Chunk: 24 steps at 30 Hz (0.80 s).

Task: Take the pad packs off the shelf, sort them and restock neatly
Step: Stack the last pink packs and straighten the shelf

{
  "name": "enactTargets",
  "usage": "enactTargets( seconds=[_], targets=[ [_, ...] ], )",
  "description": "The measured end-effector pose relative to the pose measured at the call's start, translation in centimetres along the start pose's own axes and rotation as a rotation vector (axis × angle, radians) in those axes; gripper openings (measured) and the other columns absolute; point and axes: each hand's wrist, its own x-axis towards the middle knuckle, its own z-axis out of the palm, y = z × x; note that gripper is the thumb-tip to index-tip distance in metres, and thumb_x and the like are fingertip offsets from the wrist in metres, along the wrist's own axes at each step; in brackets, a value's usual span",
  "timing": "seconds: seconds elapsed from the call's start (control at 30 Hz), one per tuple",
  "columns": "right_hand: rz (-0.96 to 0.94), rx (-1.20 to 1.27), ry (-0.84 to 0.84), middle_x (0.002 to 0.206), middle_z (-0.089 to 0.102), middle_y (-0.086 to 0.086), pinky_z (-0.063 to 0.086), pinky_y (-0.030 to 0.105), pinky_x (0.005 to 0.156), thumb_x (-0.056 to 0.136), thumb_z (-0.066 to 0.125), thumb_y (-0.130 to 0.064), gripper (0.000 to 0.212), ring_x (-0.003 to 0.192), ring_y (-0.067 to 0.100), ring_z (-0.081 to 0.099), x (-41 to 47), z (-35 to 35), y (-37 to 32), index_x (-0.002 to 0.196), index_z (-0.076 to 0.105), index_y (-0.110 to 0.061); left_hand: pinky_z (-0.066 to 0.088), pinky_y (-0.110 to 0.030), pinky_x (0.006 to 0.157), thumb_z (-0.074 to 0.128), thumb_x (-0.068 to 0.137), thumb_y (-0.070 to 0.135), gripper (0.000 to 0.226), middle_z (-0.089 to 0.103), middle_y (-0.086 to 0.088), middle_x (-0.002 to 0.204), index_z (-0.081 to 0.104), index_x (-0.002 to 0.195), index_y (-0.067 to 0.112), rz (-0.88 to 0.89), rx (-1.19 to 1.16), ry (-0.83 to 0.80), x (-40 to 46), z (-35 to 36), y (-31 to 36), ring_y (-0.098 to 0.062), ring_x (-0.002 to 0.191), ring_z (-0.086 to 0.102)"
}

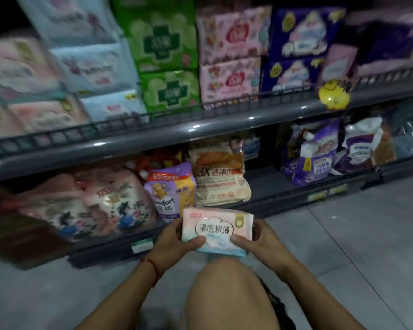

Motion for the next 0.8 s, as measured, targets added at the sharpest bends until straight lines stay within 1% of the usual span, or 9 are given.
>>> enactTargets(
  seconds=[0.1,0.23,0.37,0.47,0.53,0.6,0.67,0.7,0.8],
  targets=[
    [-0.101,-0.113,-0.165,0.108,0.078,-0.009,0.059,0.033,0.093,0.078,0.09,-0.029,0.049,0.102,0.008,0.073,-0.2,1.4,-7.4,0.12,0.066,-0.021,0.061,-0.031,0.083,0.088,0.076,0.01,0.051,0.076,-0.001,0.112,0.064,0.121,0.015,0.074,-0.06,0.135,-3.2,-4.4,3.3,-0.016,0.101,0.074],
    [-0.214,-0.296,-0.268,0.114,0.076,-0.012,0.057,0.041,0.098,0.063,0.092,-0.053,0.072,0.106,0.01,0.072,-1.3,4.5,-16.0,0.124,0.062,-0.032,0.061,-0.03,0.084,0.093,0.069,0.018,0.059,0.077,0.004,0.107,0.063,0.12,0.022,0.173,-0.082,0.313,-7.9,-11.0,6.7,-0.012,0.098,0.073],
    [-0.388,-0.376,-0.316,0.112,0.074,-0.013,0.059,0.036,0.092,0.075,0.09,-0.037,0.055,0.101,0.004,0.071,-3.4,11.0,-23.0,0.121,0.06,-0.031,0.062,-0.035,0.083,0.095,0.067,0.019,0.062,0.077,0.001,0.106,0.064,0.12,0.018,0.258,-0.071,0.465,-13.0,-18.1,9.2,-0.018,0.098,0.074],
    [-0.549,-0.358,-0.35,0.108,0.074,-0.016,0.059,0.028,0.089,0.082,0.086,-0.025,0.046,0.096,-0.004,0.07,-4.8,16.6,-27.4,0.119,0.06,-0.031,0.06,-0.033,0.085,0.096,0.058,0.034,0.072,0.076,0.006,0.111,0.064,0.122,0.024,0.311,-0.03,0.583,-16.0,-24.0,10.8,-0.014,0.104,0.072],
    [-0.638,-0.327,-0.356,0.105,0.074,-0.017,0.059,0.024,0.086,0.084,0.084,-0.02,0.041,0.094,-0.007,0.069,-5.2,20.3,-30.0,0.115,0.061,-0.033,0.059,-0.028,0.082,0.095,0.065,0.019,0.063,0.077,0.007,0.108,0.064,0.119,0.025,0.344,-0.022,0.674,-17.3,-27.8,11.9,-0.013,0.103,0.072],
    [-0.735,-0.324,-0.339,0.108,0.07,-0.02,0.058,0.019,0.085,0.085,0.082,-0.025,0.041,0.094,-0.011,0.065,-5.2,23.7,-32.4,0.119,0.061,-0.035,0.06,-0.026,0.08,0.09,0.071,0.007,0.059,0.075,0.007,0.108,0.061,0.119,0.026,0.372,0.013,0.75,-18.1,-31.0,13.3,-0.01,0.102,0.071],
    [-0.798,-0.302,-0.323,0.108,0.066,-0.023,0.051,0.007,0.075,0.088,0.079,-0.025,0.04,0.09,-0.017,0.061,-4.7,26.7,-34.6,0.121,0.058,-0.034,0.06,-0.023,0.078,0.086,0.075,0.003,0.064,0.071,0.006,0.111,0.054,0.125,0.027,0.396,0.055,0.785,-18.2,-33.9,14.9,-0.007,0.101,0.07],
    [-0.816,-0.307,-0.31,0.11,0.066,-0.02,0.049,0.007,0.071,0.09,0.077,-0.024,0.039,0.089,-0.016,0.06,-4.1,28.0,-35.6,0.123,0.058,-0.032,0.059,-0.021,0.075,0.084,0.077,-0.001,0.071,0.069,0.005,0.113,0.048,0.132,0.028,0.41,0.067,0.793,-18.1,-35.2,15.6,-0.004,0.1,0.07],
    [-0.832,-0.337,-0.261,0.117,0.069,-0.006,0.052,0.022,0.08,0.091,0.075,-0.021,0.039,0.094,0.003,0.062,-2.3,31.3,-38.2,0.127,0.059,-0.022,0.057,-0.016,0.073,0.078,0.08,-0.007,0.102,0.063,0.007,0.118,0.023,0.155,0.034,0.427,0.124,0.795,-17.2,-38.5,17.8,-0.001,0.099,0.068]
  ],
)
